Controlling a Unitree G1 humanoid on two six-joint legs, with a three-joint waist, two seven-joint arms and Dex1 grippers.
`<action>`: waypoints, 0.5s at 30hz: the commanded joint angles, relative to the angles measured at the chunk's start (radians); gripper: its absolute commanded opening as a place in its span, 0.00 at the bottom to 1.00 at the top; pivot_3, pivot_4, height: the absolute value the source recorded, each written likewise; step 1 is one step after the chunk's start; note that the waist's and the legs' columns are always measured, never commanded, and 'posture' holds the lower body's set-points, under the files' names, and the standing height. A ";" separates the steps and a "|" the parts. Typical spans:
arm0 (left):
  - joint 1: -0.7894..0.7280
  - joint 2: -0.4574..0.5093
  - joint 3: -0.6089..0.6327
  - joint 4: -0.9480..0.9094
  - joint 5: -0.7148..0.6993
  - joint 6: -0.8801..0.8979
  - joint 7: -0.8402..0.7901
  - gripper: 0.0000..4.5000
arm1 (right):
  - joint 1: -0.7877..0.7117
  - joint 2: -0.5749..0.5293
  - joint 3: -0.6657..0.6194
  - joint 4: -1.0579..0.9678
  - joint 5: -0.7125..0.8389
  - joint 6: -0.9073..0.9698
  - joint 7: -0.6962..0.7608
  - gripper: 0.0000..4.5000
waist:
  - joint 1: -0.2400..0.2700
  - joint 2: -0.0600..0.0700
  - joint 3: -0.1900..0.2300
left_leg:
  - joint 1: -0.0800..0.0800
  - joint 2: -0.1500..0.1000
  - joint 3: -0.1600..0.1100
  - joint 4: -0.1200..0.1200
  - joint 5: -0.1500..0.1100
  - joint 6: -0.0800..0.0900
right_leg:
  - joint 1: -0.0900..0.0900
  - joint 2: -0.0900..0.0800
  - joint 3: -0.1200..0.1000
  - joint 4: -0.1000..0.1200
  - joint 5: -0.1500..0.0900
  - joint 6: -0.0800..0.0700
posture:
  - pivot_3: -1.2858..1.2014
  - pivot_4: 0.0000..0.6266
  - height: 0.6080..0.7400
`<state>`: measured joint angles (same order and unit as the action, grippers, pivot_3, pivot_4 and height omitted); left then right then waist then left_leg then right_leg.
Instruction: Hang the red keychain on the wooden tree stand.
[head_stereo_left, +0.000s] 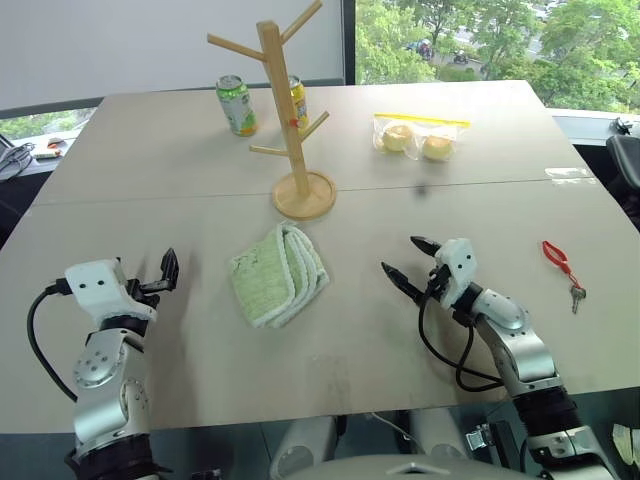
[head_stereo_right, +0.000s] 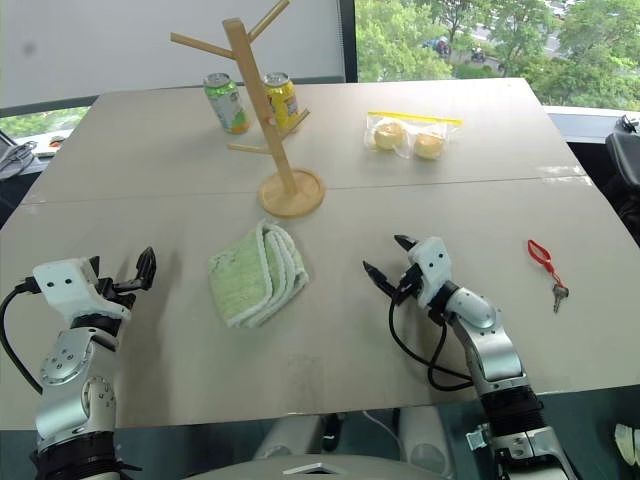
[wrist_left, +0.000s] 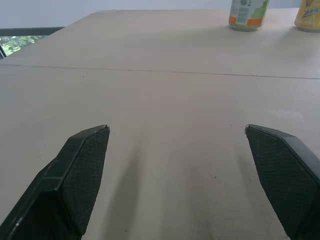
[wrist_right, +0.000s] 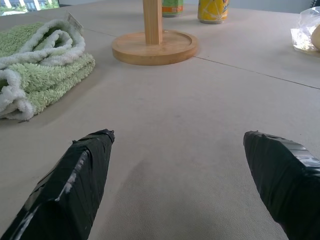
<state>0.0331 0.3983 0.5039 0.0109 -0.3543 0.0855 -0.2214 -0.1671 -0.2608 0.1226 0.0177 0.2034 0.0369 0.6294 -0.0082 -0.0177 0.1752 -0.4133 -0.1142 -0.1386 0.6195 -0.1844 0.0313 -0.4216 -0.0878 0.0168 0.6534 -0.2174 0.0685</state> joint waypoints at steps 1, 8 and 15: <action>-0.020 0.003 0.008 -0.028 -0.003 -0.011 0.004 1.00 | -0.011 -0.002 -0.013 -0.023 0.009 -0.021 0.006 0.98 | 0.000 0.000 0.000 | 0.000 0.000 0.000 0.000 0.000 0.000 | 0.000 0.000 0.000 0.000 0.000 0.000 | 0.52 0.24 1.00; -0.044 0.001 0.005 -0.004 -0.006 -0.021 -0.007 1.00 | -0.005 -0.012 -0.026 -0.026 0.014 -0.021 0.005 0.98 | -0.002 0.000 0.000 | 0.000 0.000 0.000 0.000 0.000 0.000 | 0.000 0.000 0.000 0.000 0.000 0.000 | 0.52 0.24 1.00; -0.049 0.000 0.004 0.000 -0.005 -0.024 -0.010 1.00 | -0.007 -0.013 -0.031 -0.024 0.014 -0.021 0.007 0.98 | -0.002 0.000 0.000 | 0.000 0.000 0.000 -0.001 0.000 0.000 | 0.000 0.000 0.000 0.000 0.000 0.000 | 0.52 0.24 1.00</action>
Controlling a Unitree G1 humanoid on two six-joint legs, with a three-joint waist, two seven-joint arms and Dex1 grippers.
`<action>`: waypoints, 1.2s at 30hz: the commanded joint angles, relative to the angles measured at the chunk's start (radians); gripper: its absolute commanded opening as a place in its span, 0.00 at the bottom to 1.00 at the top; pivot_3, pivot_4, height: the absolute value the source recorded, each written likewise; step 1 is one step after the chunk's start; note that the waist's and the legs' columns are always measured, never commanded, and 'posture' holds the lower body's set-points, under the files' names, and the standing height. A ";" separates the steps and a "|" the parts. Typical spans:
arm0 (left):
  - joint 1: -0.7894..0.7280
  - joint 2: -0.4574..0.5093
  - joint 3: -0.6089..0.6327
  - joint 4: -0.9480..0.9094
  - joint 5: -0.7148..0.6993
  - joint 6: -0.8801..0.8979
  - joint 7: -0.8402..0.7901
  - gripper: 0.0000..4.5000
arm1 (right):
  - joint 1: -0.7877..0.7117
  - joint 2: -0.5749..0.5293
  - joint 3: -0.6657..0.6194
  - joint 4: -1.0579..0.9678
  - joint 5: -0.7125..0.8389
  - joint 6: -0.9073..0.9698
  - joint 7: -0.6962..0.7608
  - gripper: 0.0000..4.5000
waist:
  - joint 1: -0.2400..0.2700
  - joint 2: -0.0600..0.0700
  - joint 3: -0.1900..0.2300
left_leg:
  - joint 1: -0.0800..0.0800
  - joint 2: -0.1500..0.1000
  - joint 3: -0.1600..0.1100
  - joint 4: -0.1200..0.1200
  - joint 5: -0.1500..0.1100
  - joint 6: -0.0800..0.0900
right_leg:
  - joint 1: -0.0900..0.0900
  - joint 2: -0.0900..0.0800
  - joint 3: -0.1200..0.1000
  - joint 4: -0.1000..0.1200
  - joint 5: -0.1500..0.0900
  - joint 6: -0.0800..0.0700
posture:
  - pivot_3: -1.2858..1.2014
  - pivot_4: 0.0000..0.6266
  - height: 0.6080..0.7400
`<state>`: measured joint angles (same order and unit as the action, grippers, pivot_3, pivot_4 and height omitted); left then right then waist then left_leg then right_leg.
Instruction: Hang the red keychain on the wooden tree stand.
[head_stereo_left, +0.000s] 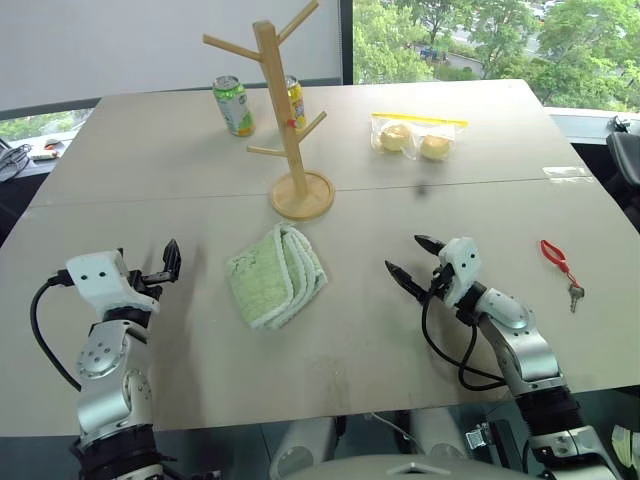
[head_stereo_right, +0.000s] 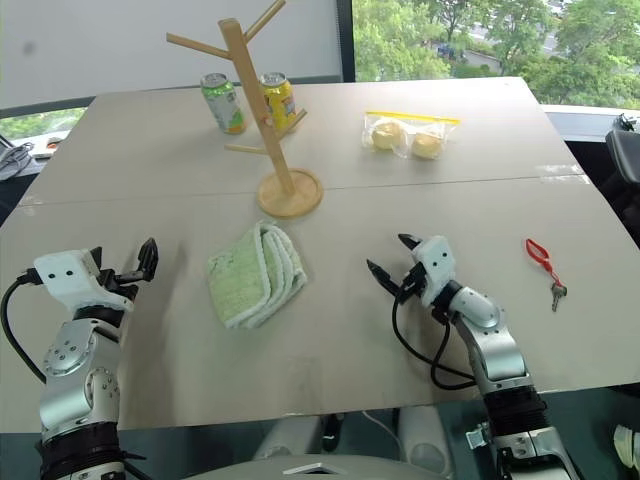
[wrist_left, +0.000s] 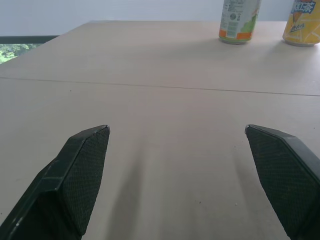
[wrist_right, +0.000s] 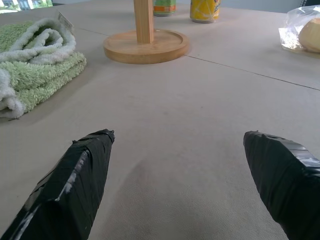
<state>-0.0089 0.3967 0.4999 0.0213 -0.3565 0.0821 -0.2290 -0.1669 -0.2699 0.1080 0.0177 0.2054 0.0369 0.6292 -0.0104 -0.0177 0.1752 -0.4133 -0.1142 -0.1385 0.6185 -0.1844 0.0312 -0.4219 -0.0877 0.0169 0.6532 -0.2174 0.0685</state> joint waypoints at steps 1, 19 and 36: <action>-0.008 0.002 0.008 -0.010 -0.002 -0.021 -0.003 1.00 | -0.008 -0.004 -0.017 -0.024 0.012 -0.021 0.007 0.98 | 0.000 0.000 0.000 | 0.000 0.000 0.000 0.000 0.000 0.000 | 0.000 0.000 0.000 0.000 0.000 0.000 | 0.52 0.24 1.00; -0.171 0.091 -0.154 -0.053 -0.131 0.255 -0.235 1.00 | 0.287 -0.378 -0.030 -0.370 0.183 -0.116 0.481 0.98 | 0.017 -0.001 0.000 | 0.000 0.001 -0.002 0.000 0.000 0.000 | 0.004 -0.001 -0.004 -0.005 -0.002 0.004 | 0.52 0.24 1.00; -0.200 0.260 -0.344 -0.155 -0.217 0.575 -0.540 1.00 | 0.277 -0.348 -0.011 -0.355 0.129 -0.151 0.407 0.98 | 0.017 0.000 0.000 | 0.000 0.003 -0.002 -0.001 0.000 0.000 | 0.004 -0.002 -0.002 -0.007 -0.003 0.002 | 0.52 0.24 1.00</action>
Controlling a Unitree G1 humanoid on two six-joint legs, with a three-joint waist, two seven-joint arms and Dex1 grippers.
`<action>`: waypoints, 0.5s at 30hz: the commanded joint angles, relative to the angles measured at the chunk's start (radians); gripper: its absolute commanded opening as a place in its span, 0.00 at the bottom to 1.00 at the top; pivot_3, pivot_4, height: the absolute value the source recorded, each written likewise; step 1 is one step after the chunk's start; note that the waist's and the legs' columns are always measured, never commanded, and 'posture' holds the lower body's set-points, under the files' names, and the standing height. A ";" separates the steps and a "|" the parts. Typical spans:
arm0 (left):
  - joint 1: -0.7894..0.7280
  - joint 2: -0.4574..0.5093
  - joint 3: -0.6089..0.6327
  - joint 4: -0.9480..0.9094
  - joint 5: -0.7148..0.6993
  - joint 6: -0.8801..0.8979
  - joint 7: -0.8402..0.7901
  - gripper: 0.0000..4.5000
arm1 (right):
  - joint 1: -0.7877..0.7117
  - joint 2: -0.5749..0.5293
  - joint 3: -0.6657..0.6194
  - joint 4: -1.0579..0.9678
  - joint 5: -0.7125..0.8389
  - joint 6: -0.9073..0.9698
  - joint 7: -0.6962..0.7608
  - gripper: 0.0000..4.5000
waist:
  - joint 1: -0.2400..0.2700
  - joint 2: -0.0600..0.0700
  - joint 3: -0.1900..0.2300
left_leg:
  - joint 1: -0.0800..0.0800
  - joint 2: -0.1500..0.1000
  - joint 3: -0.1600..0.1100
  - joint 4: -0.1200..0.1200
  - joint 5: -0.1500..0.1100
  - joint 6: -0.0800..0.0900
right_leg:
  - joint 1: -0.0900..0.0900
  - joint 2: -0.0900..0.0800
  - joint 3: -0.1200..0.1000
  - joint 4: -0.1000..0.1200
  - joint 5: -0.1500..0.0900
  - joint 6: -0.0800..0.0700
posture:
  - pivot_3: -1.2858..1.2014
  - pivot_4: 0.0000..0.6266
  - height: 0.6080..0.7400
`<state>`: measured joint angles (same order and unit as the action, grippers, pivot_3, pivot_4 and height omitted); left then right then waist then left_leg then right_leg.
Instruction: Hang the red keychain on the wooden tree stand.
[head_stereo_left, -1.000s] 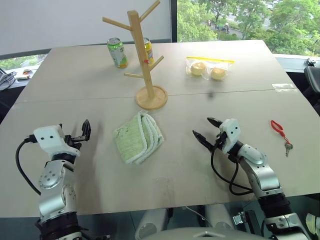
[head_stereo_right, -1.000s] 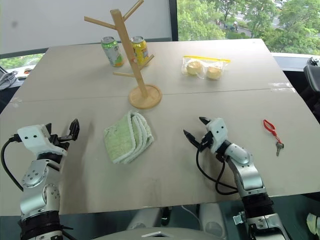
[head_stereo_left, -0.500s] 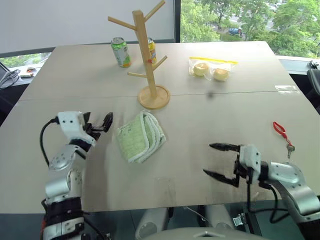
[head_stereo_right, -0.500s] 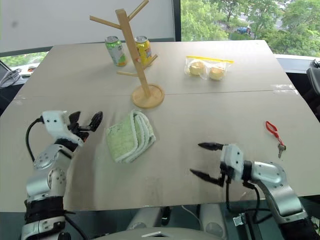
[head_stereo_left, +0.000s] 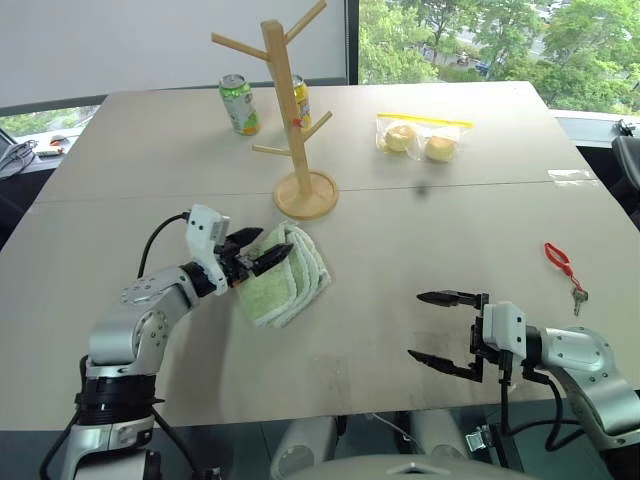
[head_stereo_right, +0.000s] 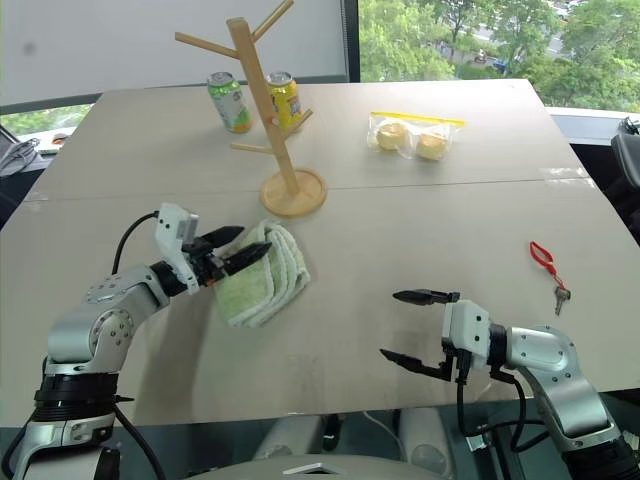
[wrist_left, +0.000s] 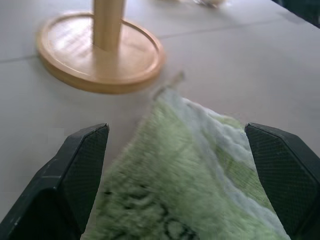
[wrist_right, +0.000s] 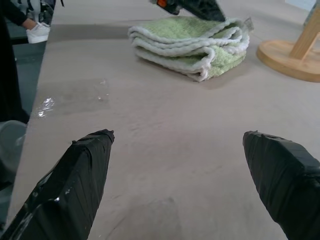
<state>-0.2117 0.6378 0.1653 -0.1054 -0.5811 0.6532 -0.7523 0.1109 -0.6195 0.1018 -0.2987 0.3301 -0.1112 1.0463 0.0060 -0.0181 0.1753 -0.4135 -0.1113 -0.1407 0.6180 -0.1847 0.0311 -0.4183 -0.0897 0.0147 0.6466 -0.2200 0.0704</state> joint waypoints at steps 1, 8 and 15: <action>0.000 0.018 -0.013 -0.023 0.016 0.006 -0.012 1.00 | 0.001 0.002 -0.006 -0.036 0.003 -0.006 -0.014 0.98 | 0.002 0.000 0.000 | 0.000 0.000 0.000 0.000 0.000 0.000 | 0.000 0.000 0.000 0.000 0.000 0.000 | 0.52 0.24 1.00; -0.011 0.015 -0.044 0.030 0.089 0.012 0.020 1.00 | 0.001 0.006 -0.013 -0.029 0.004 -0.008 -0.034 0.98 | 0.006 0.000 0.000 | 0.000 0.000 0.000 0.000 0.000 0.000 | 0.000 0.000 0.000 0.000 -0.001 -0.002 | 0.52 0.24 1.00; -0.022 0.003 -0.075 0.057 0.133 0.031 0.046 1.00 | -0.021 0.015 -0.007 -0.029 0.001 0.005 -0.054 0.98 | 0.007 0.000 0.000 | 0.000 0.000 0.000 0.000 0.000 0.000 | 0.000 0.000 0.000 0.000 -0.001 -0.002 | 0.52 0.24 1.00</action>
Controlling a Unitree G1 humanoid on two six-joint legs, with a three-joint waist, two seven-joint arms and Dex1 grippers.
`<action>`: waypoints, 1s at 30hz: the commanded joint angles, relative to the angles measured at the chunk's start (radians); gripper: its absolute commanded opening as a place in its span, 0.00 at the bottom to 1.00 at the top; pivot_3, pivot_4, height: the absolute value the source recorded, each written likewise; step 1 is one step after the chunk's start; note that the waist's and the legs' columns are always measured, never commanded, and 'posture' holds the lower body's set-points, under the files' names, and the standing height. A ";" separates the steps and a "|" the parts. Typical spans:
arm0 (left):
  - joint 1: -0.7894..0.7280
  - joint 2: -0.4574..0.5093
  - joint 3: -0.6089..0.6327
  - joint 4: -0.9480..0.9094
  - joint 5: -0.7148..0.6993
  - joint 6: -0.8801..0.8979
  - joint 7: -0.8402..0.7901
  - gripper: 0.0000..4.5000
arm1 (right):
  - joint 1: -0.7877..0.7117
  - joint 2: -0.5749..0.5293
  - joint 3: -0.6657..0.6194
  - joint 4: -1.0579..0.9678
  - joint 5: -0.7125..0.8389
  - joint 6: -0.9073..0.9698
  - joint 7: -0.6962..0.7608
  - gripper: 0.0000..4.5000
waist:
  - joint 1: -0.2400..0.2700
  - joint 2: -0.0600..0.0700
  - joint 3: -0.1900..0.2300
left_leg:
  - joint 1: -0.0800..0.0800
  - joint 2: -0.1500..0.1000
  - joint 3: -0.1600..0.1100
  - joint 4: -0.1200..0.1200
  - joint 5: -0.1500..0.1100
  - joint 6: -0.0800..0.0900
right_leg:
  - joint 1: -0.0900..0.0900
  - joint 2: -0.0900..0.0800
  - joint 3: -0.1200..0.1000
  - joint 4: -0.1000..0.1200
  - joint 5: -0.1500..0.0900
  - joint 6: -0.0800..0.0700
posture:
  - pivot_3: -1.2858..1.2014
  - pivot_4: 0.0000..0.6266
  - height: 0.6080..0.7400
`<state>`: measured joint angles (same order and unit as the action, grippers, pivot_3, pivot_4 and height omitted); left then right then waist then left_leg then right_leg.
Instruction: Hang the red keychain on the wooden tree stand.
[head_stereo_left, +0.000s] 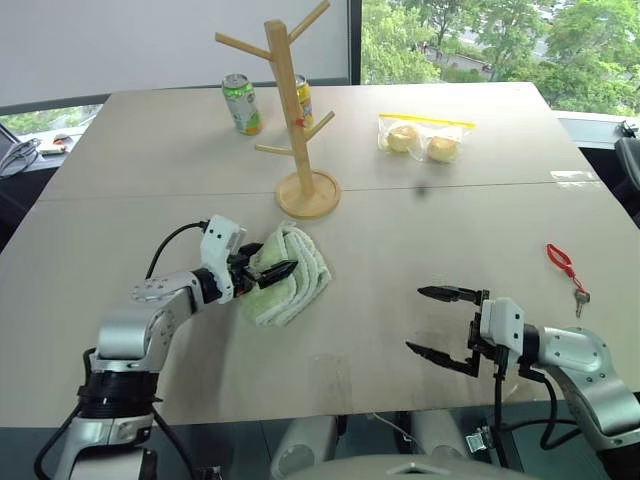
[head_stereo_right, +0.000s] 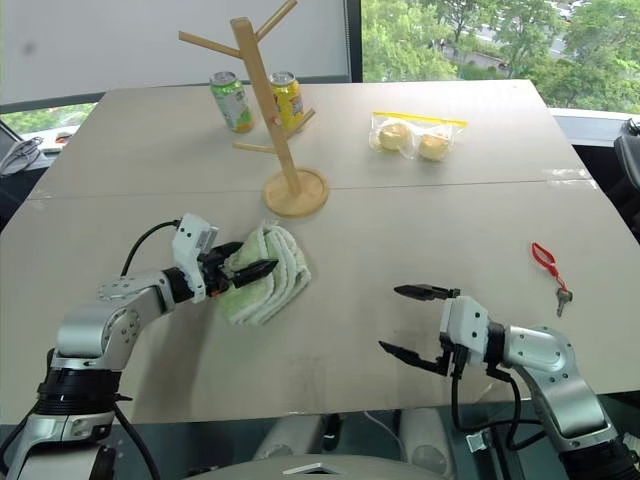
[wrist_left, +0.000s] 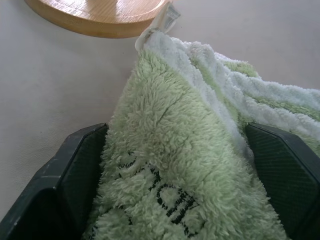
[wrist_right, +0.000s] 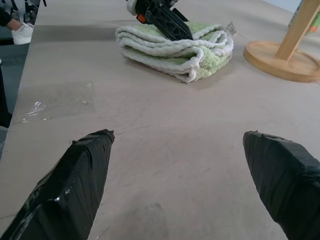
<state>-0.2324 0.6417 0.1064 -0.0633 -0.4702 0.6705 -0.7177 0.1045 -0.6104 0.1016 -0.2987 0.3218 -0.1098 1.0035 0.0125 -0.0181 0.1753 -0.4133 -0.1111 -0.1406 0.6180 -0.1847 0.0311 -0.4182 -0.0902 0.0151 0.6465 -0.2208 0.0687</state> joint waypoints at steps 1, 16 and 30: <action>-0.002 -0.003 -0.019 0.017 0.025 0.015 0.011 1.00 | -0.018 0.006 -0.006 -0.031 0.009 0.007 -0.014 0.98 | 0.000 0.000 0.000 | 0.000 0.000 0.000 0.000 0.000 0.000 | 0.000 0.000 0.000 0.000 0.000 0.000 | 0.52 0.24 1.00; -0.053 -0.070 0.026 0.058 0.042 -0.025 0.076 0.02 | -0.027 0.013 -0.016 -0.054 0.025 0.031 -0.038 1.00 | 0.004 0.000 0.000 | 0.000 0.000 0.000 0.000 0.000 0.000 | 0.000 0.000 0.000 0.000 0.001 0.001 | 0.52 0.24 1.00; -0.305 -0.092 0.606 0.496 0.143 -0.580 0.842 0.02 | -0.033 0.010 -0.024 -0.041 0.022 0.027 -0.040 1.00 | 0.001 -0.004 0.001 | 0.000 0.003 0.001 0.000 0.000 -0.003 | -0.001 0.003 -0.001 -0.002 0.006 -0.003 | 0.52 0.24 1.00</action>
<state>-0.5293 0.5368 0.6825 0.4056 -0.3372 0.1365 0.0756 0.0818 -0.6008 0.0986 -0.3086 0.3317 -0.0750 0.9708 0.0139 -0.0221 0.1761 -0.4135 -0.1081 -0.1396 0.6184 -0.1851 0.0285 -0.4187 -0.0872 0.0141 0.6440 -0.2148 0.0658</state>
